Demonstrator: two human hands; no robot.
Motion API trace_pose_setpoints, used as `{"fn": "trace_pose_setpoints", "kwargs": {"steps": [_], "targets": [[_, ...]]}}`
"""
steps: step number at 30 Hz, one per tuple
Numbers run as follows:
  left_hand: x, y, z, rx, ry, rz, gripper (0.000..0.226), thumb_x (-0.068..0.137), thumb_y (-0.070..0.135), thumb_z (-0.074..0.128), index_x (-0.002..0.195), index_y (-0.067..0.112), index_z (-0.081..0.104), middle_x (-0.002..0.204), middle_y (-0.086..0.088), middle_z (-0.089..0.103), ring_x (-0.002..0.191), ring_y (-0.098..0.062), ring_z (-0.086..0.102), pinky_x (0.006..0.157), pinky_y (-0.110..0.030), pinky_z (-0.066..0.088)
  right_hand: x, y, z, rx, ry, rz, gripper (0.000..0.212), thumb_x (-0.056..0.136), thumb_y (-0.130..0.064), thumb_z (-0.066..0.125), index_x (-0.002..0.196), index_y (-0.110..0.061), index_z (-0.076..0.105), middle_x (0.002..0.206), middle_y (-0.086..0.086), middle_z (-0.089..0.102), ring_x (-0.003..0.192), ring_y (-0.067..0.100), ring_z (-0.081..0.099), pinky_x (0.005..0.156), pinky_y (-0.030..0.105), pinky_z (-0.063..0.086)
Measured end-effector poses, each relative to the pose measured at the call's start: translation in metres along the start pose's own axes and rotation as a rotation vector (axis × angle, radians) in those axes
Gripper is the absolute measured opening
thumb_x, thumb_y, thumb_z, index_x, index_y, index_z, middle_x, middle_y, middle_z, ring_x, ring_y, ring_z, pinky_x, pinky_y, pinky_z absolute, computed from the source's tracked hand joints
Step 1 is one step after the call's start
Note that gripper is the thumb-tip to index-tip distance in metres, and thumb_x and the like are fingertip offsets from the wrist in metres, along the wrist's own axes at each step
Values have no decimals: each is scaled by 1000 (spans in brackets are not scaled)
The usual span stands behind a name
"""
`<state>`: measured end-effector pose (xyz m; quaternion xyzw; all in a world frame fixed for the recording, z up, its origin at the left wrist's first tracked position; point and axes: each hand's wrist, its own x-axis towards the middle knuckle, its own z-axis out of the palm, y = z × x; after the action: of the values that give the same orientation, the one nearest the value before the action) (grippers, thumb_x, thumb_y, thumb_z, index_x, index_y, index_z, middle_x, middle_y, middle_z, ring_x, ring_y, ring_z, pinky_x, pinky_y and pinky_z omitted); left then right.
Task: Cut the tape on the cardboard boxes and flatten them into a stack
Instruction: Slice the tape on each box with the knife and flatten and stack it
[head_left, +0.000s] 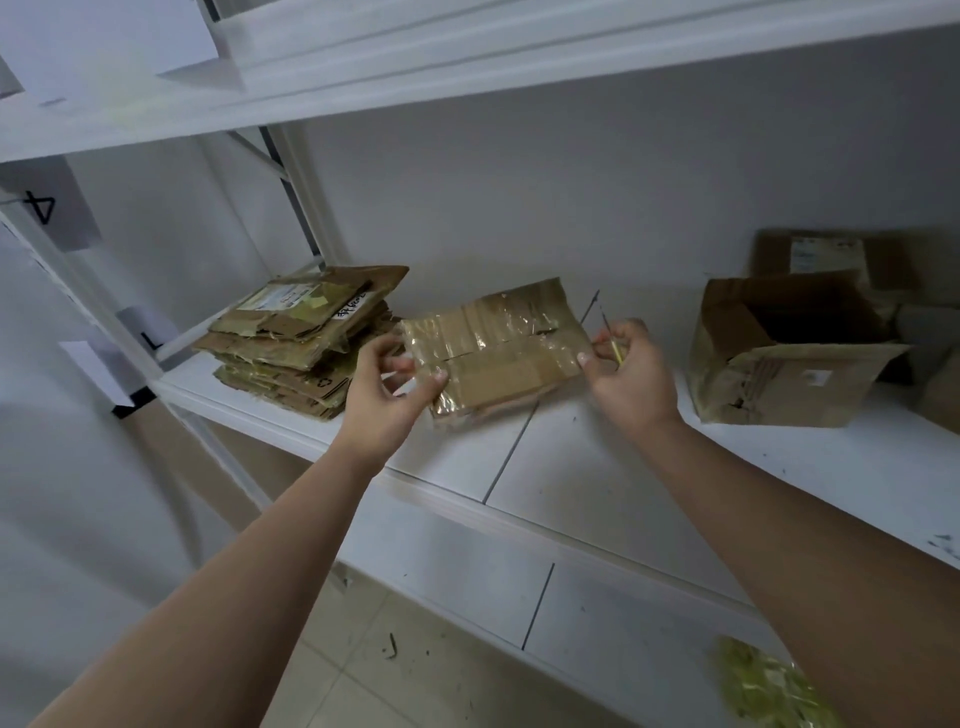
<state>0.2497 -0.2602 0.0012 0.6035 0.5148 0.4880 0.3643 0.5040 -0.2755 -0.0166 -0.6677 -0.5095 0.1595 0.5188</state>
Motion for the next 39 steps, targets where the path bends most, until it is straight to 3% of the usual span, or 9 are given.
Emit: {"fn": "trace_pose_setpoints", "kwargs": {"steps": [3,5,9,13,15,19,23,27,39], "targets": [[-1,-7,3,333,-122,144,88,73,24,84,143,21,31,118,-2,54,111,-12,53,96,-25,42,-1,8,0,-117,-87,73,30,86,-24,65,113,-18,53,107,2,62,97,27,59,79,35,49],[-7,-12,8,509,-214,172,85,73,29,83,141,19,32,121,3,53,109,-11,51,96,-31,43,-6,18,-1,-169,-150,154,25,87,-24,64,109,-16,56,98,2,59,96,27,58,74,30,44],[-12,-18,14,512,-195,133,71,74,41,79,131,22,40,119,-1,54,108,-12,52,92,-32,44,-14,31,-6,-160,-158,186,17,89,-20,61,105,-13,61,95,2,58,86,20,52,72,26,38],[-6,-5,21,624,-90,222,79,71,48,79,135,20,43,129,-3,37,113,-8,35,94,-25,36,-18,34,-14,-126,-129,196,22,87,-14,60,109,-10,57,95,4,56,83,20,50,67,24,36],[-1,-1,24,695,-146,320,77,72,53,76,135,22,45,134,-6,35,119,-14,35,98,-28,37,-22,37,-17,-122,-124,219,29,86,-11,59,113,-8,48,94,4,52,80,20,49,58,23,34],[8,-1,30,699,-381,274,54,81,34,70,129,19,50,127,-5,47,112,-23,53,91,-28,42,-28,44,-18,-40,-134,264,29,87,-4,53,114,-1,44,93,6,48,82,22,49,65,25,35],[13,3,30,703,-364,211,47,87,33,69,131,23,54,127,-5,54,112,-24,54,98,-36,44,-30,47,-15,85,-94,284,14,90,-3,47,103,-8,50,91,17,63,70,23,56,59,27,43],[15,4,32,694,-369,166,45,88,34,67,131,26,55,129,-4,56,115,-23,53,100,-35,42,-30,42,-12,123,-75,316,10,96,-12,44,103,-8,51,74,4,56,55,13,54,54,26,44],[8,13,37,684,-366,113,45,91,32,64,133,26,53,131,-4,55,116,-22,52,92,-26,39,-35,30,9,34,-17,362,25,91,-11,40,105,4,55,100,26,63,91,41,61,80,48,52]]}}
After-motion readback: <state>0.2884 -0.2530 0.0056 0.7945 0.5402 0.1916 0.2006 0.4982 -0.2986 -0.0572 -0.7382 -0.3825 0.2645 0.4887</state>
